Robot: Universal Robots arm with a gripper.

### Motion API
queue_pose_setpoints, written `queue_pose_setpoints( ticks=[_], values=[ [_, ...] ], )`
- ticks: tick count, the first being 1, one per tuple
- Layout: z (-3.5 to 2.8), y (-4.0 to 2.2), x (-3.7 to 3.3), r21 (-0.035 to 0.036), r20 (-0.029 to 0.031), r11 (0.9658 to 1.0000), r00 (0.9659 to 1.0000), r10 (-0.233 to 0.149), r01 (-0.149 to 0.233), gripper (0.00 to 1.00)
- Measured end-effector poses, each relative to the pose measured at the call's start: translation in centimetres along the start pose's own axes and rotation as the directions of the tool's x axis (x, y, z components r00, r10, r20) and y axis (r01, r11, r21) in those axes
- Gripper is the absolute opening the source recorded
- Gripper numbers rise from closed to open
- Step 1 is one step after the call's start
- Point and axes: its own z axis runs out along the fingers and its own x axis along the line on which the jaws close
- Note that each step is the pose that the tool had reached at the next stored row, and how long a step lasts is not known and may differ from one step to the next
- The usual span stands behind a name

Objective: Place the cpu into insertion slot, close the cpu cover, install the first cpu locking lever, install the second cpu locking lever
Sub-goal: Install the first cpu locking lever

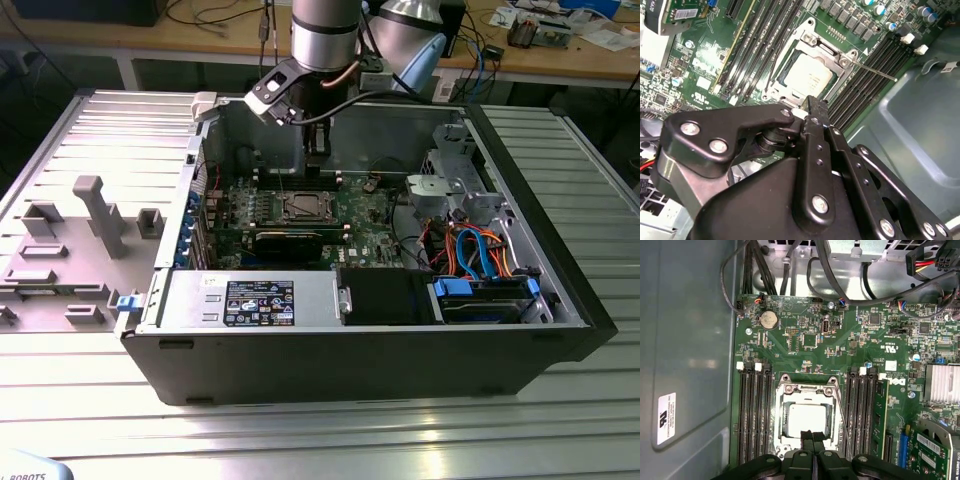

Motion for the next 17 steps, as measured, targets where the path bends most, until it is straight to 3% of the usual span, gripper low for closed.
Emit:
queue_pose_setpoints(
  ticks=[6,9,10,13,17],
  values=[
    [-0.02,-0.01,0.0,0.0003,0.001,1.0,1.0,-0.003,0.003,0.11],
    [-0.02,0.0,0.0,0.0005,0.0013,0.9996,0.9996,-0.027,0.027,0.11],
    [-0.01,0.0,0.0,0.0008,0.0016,0.9987,0.9987,-0.051,0.051,0.11],
    [-0.01,0.0,0.0,0.0022,0.0028,0.989,0.989,-0.148,0.148,0.11],
    [-0.01,0.0,0.01,0.0033,0.0036,0.9768,0.9768,-0.214,0.214,0.11]
  ],
)
